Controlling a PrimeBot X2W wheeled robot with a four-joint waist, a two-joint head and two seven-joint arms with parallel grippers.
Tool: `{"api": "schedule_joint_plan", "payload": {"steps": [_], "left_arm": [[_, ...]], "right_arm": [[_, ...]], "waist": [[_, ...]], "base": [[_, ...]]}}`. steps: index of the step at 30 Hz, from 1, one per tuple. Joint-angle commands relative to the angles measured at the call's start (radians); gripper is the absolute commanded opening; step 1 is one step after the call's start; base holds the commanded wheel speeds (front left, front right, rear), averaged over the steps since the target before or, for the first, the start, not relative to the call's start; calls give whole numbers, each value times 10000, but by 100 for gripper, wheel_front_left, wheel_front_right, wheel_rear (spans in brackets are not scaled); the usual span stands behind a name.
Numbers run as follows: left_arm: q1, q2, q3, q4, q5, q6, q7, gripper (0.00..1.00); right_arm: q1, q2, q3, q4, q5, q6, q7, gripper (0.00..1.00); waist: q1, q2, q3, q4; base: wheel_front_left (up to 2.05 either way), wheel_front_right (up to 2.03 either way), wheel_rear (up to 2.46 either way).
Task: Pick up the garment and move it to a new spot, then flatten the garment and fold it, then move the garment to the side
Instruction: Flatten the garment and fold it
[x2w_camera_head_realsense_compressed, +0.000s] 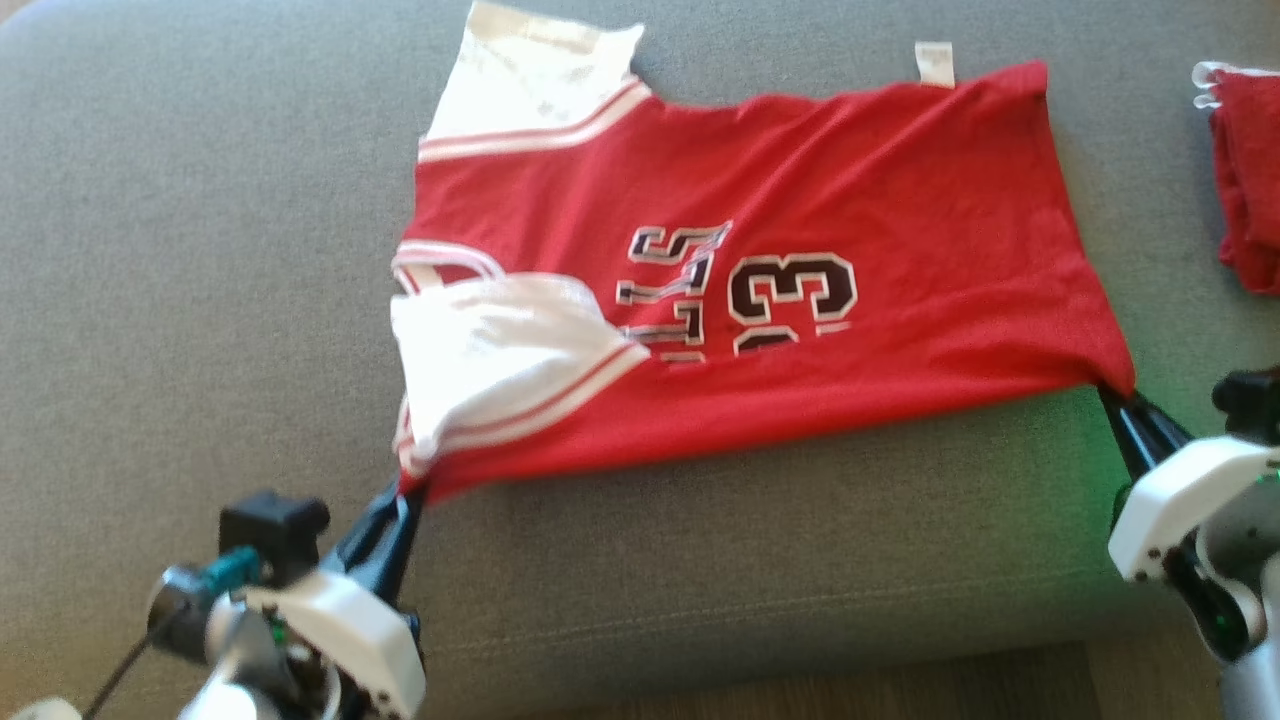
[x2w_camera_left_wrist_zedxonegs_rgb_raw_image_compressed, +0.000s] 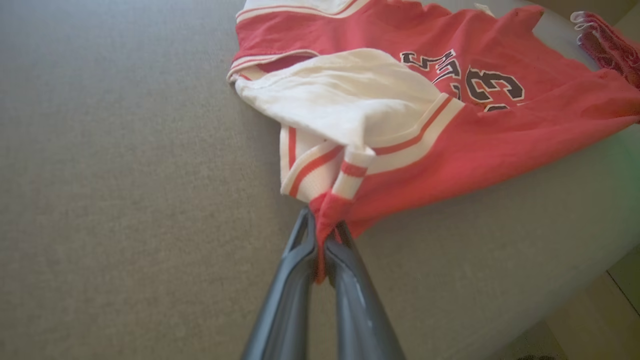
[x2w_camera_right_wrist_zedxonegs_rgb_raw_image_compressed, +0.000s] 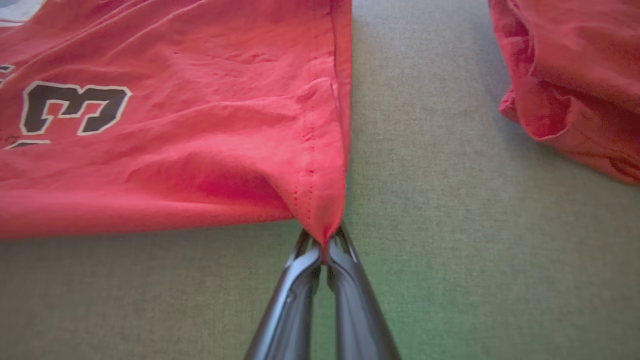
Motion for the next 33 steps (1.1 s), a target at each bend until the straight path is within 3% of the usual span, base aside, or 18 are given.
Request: {"api": "schedule_joint_plan", "payload": {"steps": [1, 7, 8, 9, 10, 16, 20, 26, 33], "left_arm": [[-65, 274, 352, -433, -71, 113, 83, 0], [542, 284, 96, -839, -216, 176, 467, 0], [555, 216, 57, -812, -229, 210, 463, 17], [556, 180, 14, -780, -214, 231, 464, 46], [536, 140, -6, -759, -196, 266, 449, 100], [230, 217, 74, -1069, -12, 467, 564, 100], [-810, 381, 378, -1682, 159, 479, 631, 100], [-3566, 677, 536, -1341, 247, -40, 1486, 100], [-7691, 668, 634, 1757, -348, -995, 2551, 100]], "right_arm": [[104, -335, 84, -443, 50, -4, 96, 0], [661, -187, -230, -911, 91, -4, 797, 1], [713, -109, -301, -986, 66, -4, 860, 27], [754, -32, -381, -1084, 37, -4, 872, 54], [790, 31, -479, -1184, -2, -4, 868, 100], [1085, 296, -1064, -2377, -114, -4, 935, 100], [1139, 703, -1325, -3460, -402, -4, 964, 100], [848, 1081, -928, -4046, -499, -4, 1002, 100], [43, 1148, -249, -3988, -417, -4, 678, 100]], "waist": [[0, 0, -48, -15], [0, 0, -187, 38], [0, 0, -199, 46], [0, 0, -210, 46], [0, 0, -215, 46], [0, 0, -171, -68], [0, 0, 85, -199], [0, 0, 735, -394], [0, 0, 1857, -810]], "base": [[0, 0, 0], [0, 0, 0], [0, 0, 0], [0, 0, 0], [0, 0, 0], [0, 0, 0], [0, 0, 0], [0, 0, 0], [0, 0, 0]]}}
